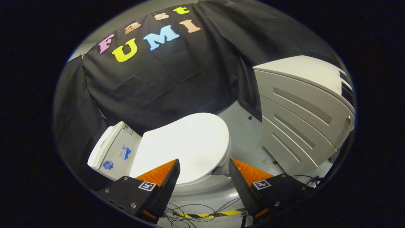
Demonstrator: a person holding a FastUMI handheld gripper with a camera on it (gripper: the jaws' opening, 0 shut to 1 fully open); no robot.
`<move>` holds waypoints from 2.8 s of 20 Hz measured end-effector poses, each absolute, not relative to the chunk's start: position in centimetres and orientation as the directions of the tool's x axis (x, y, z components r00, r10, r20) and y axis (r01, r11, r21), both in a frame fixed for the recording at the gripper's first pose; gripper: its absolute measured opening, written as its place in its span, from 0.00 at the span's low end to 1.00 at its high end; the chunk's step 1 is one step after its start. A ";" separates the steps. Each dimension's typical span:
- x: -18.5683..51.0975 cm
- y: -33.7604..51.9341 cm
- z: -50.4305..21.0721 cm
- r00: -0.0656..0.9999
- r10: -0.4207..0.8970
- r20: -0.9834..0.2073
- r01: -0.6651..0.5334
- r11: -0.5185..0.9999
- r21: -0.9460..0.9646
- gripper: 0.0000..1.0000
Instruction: Open the toilet lid.
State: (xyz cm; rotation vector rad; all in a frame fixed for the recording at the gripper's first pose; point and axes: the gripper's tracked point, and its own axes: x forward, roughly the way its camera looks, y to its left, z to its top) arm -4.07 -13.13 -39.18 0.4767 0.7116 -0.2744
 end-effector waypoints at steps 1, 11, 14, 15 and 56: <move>-4.4 -13.6 -40.0 0.715 -0.082 -0.695 0.413 0.850 0.326 0.95; -6.2 -16.2 -46.6 0.677 -0.022 -0.736 0.525 0.714 0.462 0.92; -6.2 -16.4 -48.5 0.681 0.024 -0.732 0.536 0.664 0.521 0.87; -5.9 -16.6 -48.9 0.683 0.031 -0.729 0.537 0.655 0.531 0.86; 1.9 -11.9 -32.5 0.850 -0.175 -0.497 0.426 0.782 0.454 0.00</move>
